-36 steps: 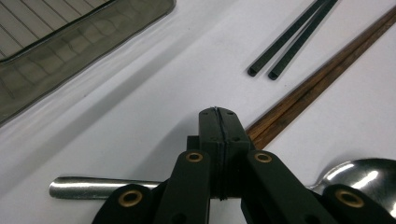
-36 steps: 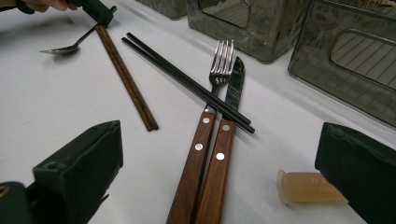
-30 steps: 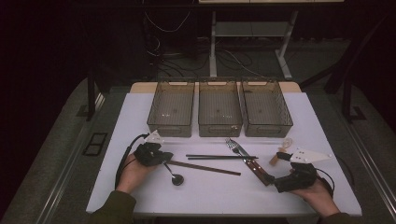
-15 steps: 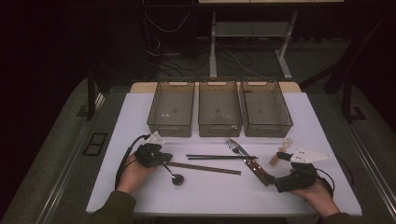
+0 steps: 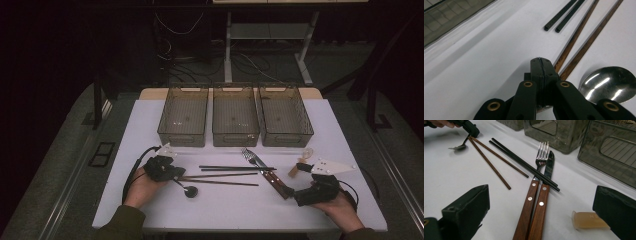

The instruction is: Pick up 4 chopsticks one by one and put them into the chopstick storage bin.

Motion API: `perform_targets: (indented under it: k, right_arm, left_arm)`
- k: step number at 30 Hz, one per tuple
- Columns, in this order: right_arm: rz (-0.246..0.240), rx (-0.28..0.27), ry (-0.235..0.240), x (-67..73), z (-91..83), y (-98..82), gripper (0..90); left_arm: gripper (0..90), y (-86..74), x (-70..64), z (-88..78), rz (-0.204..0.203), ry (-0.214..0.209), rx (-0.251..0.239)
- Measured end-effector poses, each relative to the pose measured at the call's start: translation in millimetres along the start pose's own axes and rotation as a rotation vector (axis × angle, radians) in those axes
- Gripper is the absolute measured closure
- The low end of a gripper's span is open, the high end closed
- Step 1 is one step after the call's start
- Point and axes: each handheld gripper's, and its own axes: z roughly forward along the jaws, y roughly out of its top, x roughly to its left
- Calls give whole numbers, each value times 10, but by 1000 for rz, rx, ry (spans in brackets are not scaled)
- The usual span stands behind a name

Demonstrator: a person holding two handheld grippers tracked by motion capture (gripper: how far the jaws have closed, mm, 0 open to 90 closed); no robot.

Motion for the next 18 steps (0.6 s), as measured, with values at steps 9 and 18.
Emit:
perform_targets:
  k: [9, 18]
  right_arm:
    - [1, 5, 3, 5, 8, -1, 11]
    - [-2, 6, 5, 2, 18, -2, 11]
  left_arm:
    - [736, 73, -54, -57, 49, -48, -107]
    - [703, 286, -184, 149, 197, -174, -130]
